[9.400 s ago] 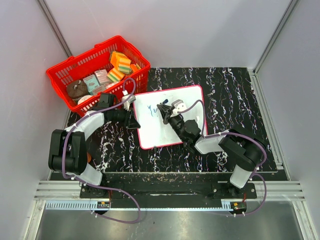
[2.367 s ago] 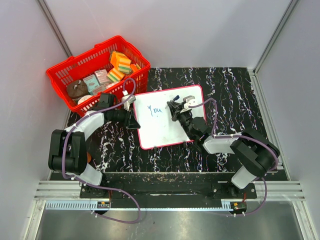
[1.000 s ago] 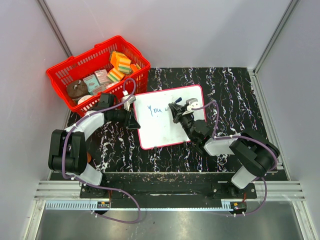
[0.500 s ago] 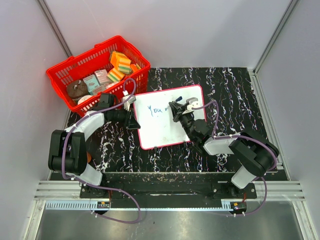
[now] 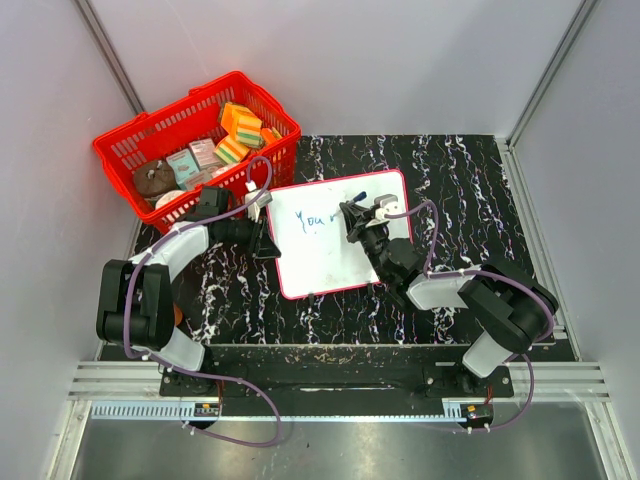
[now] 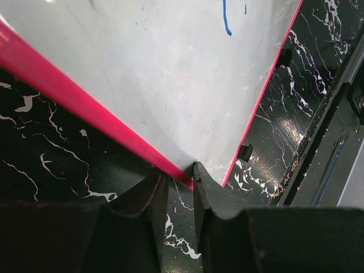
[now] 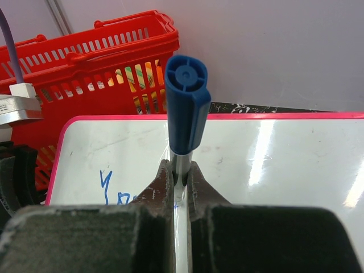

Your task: Write a sentence on the whiteboard

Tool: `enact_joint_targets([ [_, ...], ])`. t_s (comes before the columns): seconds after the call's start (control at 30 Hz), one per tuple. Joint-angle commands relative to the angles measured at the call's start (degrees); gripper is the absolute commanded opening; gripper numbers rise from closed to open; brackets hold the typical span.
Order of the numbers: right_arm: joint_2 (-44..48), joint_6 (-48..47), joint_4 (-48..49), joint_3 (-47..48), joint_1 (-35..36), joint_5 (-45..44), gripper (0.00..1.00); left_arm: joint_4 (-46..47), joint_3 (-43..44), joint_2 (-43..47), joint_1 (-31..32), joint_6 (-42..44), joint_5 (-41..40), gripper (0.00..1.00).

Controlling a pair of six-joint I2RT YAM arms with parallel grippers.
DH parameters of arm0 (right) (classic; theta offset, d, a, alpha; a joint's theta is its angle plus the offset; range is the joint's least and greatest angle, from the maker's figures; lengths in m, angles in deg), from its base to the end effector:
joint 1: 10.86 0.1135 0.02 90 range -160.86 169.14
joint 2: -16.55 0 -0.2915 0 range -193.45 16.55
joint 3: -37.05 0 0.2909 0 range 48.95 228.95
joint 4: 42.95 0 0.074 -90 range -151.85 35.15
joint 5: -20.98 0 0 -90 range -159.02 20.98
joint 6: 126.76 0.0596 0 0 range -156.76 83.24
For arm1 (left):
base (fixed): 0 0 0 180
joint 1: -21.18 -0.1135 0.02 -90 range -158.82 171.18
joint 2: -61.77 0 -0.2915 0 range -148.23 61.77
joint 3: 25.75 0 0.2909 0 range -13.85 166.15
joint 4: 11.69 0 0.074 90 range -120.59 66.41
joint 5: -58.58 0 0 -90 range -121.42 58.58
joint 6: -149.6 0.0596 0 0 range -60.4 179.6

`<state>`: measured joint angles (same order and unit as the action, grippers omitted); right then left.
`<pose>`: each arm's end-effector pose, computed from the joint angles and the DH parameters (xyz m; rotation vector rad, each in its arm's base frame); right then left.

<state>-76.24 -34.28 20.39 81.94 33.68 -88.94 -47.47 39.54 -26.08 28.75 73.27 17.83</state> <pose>0.2670 0.2342 0.2234 -0.1864 1.3196 0.4714 0.3281 -0.0891 0.1971 0.7358 2.2613 -1.0438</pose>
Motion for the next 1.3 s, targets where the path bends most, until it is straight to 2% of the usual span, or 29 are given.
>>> enact_joint_targets([
  [0.0,0.2,0.8,1.3,-0.8,-0.6,0.0,0.0,2.8,0.6,1.9,1.0,2.5,0.1,0.0],
  [0.53,0.2,1.4,1.1,-2.3,-0.7,1.4,0.0,2.8,0.6,2.1,1.0,2.4,-0.2,0.0],
  [1.27,-0.1,-0.5,2.5,0.1,-0.6,-3.4,0.0,2.8,0.5,2.2,1.0,2.5,-0.2,0.0],
])
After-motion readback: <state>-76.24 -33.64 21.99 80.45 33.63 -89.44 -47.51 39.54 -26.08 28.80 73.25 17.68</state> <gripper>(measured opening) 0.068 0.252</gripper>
